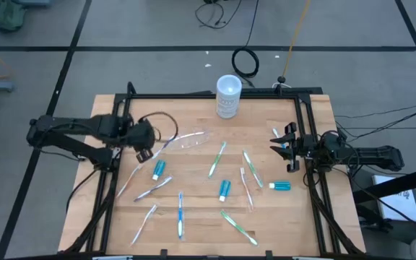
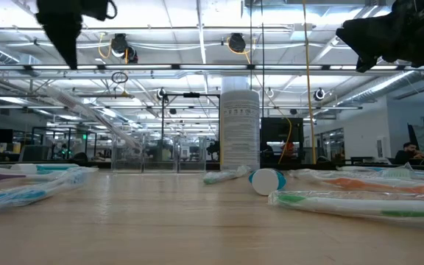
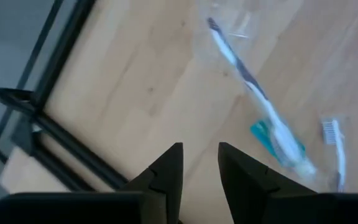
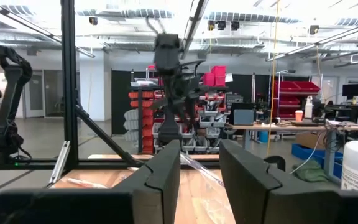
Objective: Pick & Place toothbrushing station
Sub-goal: Put the top purple toothbrush into the transparent organizer
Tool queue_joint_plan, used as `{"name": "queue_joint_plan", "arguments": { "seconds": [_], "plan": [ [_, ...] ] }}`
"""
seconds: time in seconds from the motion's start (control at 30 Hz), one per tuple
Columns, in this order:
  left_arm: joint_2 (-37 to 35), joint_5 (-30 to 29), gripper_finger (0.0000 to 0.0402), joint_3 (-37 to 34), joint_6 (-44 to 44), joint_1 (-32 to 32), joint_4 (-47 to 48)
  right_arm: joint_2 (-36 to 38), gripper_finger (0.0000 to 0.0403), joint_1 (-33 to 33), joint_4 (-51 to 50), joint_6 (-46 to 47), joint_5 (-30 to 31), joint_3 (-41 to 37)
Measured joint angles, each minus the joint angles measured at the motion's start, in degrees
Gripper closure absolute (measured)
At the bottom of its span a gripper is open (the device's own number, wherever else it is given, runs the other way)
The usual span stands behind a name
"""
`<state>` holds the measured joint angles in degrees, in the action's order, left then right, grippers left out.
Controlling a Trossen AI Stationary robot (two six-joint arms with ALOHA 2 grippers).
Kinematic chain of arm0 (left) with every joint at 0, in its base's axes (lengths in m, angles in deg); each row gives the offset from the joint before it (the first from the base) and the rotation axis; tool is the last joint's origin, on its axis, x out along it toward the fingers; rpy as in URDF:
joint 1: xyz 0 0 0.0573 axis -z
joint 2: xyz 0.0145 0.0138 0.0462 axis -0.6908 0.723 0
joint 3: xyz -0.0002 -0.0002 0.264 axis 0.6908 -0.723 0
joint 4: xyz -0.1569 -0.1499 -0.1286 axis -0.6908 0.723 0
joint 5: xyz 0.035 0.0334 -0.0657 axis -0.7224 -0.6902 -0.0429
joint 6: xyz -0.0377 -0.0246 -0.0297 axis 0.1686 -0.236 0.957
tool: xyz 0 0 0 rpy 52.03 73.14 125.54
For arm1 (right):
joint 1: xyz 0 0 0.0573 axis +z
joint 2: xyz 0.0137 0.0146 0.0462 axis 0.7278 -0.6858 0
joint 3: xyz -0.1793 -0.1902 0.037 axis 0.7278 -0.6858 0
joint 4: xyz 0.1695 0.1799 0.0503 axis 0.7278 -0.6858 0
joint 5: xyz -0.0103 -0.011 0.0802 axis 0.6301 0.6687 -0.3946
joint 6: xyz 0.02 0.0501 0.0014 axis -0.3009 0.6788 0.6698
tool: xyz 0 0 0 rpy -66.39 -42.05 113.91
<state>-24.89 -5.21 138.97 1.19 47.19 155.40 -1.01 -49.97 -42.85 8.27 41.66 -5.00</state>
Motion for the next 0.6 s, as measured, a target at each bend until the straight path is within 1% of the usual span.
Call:
{"name": "queue_joint_plan", "arguments": {
  "seconds": [0.07,0.17,0.23,0.33,0.4,0.47,0.53,0.6],
  "plan": [
    [-2.09,-1.04,0.0295,-3.74,2.72,2.47,-0.63,-0.02,0.0298,-0.01,-0.2,0.0,0.0,0.0],
    [-4.67,-1.76,0.0295,-9.44,10.12,5.26,-0.16,-0.02,0.0298,0.0,-0.72,0.0,0.0,-0.01],
    [-5.97,-0.39,0.0295,-13.47,13.93,6.67,-0.63,-0.01,0.0298,0.0,-0.77,-0.24,0.01,-0.02],
    [-6.79,2.8,0.0295,-19.02,15.89,8.28,-3.46,-0.02,0.0298,0.0,-0.94,-0.29,0.02,0.0],
    [-7.04,4.56,0.0295,-22.21,15.94,9.18,-8.24,0.0,0.0298,0.0,-0.75,-0.35,0.02,0.01],
    [-6.98,6.97,0.0295,-24.64,13.93,9.51,-15.27,-0.02,0.0298,0.0,-0.71,-0.39,0.0,0.01],
    [-6.98,9.53,0.0295,-26.01,11.55,9.38,-21.93,0.0,0.0298,0.0,-0.7,-0.42,0.0,-0.01],
    [-6.98,9.84,0.0295,-26.46,11.19,9.04,-26.46,0.0,0.0298,0.0,-0.69,-0.42,0.01,0.0]
  ]
}}
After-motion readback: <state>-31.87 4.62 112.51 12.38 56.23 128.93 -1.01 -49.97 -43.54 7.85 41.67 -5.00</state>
